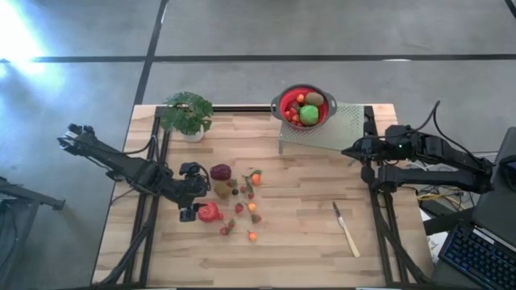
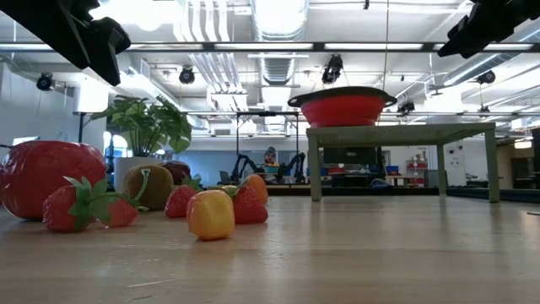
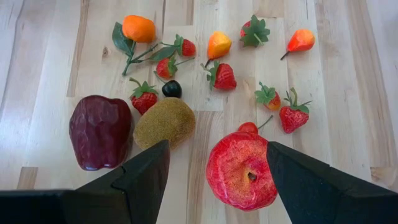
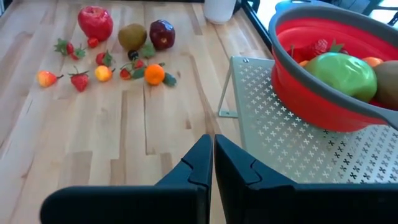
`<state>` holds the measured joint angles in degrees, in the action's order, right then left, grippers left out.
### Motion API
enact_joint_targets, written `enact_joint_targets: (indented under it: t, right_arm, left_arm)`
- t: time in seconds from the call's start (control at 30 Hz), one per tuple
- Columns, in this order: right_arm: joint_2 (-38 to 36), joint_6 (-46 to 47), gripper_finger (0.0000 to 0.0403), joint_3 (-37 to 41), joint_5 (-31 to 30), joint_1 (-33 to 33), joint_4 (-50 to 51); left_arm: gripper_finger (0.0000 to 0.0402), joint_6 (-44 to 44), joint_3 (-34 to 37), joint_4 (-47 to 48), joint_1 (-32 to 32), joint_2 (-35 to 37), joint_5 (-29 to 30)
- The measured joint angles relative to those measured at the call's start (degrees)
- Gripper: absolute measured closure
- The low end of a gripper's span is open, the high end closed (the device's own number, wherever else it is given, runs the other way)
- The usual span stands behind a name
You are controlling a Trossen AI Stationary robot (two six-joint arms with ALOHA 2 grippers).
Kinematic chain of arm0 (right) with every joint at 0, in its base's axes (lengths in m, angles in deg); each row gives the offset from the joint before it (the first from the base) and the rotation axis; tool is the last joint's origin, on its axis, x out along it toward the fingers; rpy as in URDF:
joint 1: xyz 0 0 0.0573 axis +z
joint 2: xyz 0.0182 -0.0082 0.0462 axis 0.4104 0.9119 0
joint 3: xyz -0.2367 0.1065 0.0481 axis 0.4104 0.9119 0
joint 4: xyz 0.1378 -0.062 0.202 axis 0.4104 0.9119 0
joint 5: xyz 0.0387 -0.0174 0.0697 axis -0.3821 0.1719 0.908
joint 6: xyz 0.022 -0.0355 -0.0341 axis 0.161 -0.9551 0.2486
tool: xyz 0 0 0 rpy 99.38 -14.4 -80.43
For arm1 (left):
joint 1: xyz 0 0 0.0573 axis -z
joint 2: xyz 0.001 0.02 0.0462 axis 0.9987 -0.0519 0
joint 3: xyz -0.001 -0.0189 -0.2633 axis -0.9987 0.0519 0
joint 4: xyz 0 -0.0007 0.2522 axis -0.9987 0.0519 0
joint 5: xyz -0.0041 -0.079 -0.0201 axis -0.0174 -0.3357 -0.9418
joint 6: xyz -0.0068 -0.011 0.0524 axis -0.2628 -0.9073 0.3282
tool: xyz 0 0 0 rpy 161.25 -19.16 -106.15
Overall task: Pick & Place Fruit
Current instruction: Put the strawberry into the strainer bowl on the shelf
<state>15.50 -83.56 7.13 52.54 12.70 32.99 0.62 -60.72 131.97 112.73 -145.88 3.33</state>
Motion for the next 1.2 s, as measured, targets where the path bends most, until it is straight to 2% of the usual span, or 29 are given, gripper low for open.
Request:
enact_joint_targets:
  t: [0.57, 0.77, 0.93, 1.07, 1.2]
  right_arm:
    - [0.00, -0.02, 0.0390, -0.02, 0.00, 0.00, 0.01]
    - [0.00, -0.01, 0.0390, -0.02, -0.01, 0.00, 0.00]
    - [0.00, -0.01, 0.0390, -0.02, 0.00, 0.00, 0.02]
    - [0.00, -0.02, 0.0390, -0.02, 0.00, 0.00, 0.00]
    - [0.00, -0.03, 0.0390, -0.02, 0.00, 0.00, 0.02]
  left_arm:
    - [0.0128, 0.17, 0.00, 0.00, 0.00, 0.00, 0.00]
    - [0.0128, 20.06, 0.00, -0.42, 0.01, 0.00, 5.89]
    - [0.0128, 27.23, 0.00, -0.52, -0.01, 0.00, 5.99]
    - [0.0128, 23.84, 0.00, -1.87, -0.01, 0.00, 5.95]
    - [0.0128, 6.75, 0.00, -7.46, -0.01, -0.11, 5.17]
